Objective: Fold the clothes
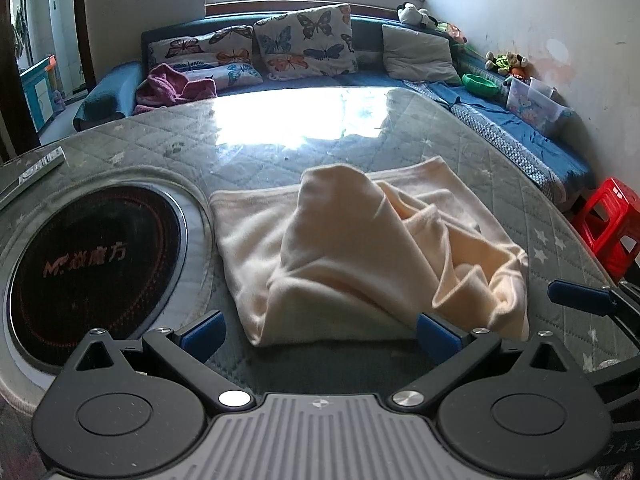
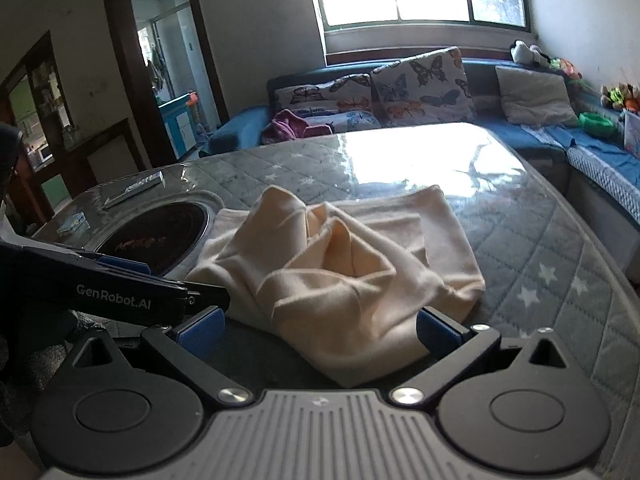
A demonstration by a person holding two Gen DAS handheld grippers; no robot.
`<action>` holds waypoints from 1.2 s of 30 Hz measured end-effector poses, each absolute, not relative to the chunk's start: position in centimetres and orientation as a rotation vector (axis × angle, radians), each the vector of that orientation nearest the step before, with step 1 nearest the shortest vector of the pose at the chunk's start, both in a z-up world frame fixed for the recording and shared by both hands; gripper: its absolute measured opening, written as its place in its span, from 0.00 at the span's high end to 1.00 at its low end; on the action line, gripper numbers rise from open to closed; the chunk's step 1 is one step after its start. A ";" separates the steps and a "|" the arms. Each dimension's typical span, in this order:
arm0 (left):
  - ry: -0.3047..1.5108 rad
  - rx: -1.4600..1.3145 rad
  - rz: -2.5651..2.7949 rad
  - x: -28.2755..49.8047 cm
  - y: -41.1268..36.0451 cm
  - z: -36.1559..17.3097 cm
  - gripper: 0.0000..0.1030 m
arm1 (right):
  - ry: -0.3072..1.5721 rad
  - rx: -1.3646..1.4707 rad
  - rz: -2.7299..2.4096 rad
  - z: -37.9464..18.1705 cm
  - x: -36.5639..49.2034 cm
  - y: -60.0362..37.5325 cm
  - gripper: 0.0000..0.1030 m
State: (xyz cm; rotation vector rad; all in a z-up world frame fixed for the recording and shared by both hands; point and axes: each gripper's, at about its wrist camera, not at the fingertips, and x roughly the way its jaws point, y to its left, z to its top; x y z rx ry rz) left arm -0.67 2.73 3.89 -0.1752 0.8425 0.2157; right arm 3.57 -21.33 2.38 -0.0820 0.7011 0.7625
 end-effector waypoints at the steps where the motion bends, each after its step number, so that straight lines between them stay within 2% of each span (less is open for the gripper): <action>1: 0.842 -0.175 0.217 -0.5 2.8 4.0 0.00 | 0.696 -0.088 0.765 2.5 3.8 -21.2 0.00; 28: 0.789 -0.210 0.323 7.0 7.4 6.2 0.00 | 0.659 -0.083 0.806 3.5 9.9 -19.4 0.01; 33: 0.811 -0.238 0.356 9.7 8.4 5.9 0.00 | 0.658 -0.092 0.819 3.5 10.7 -18.8 0.15; 36: 0.843 -0.268 0.362 11.0 9.0 5.1 0.00 | 0.676 -0.094 0.843 3.3 11.3 -18.3 0.28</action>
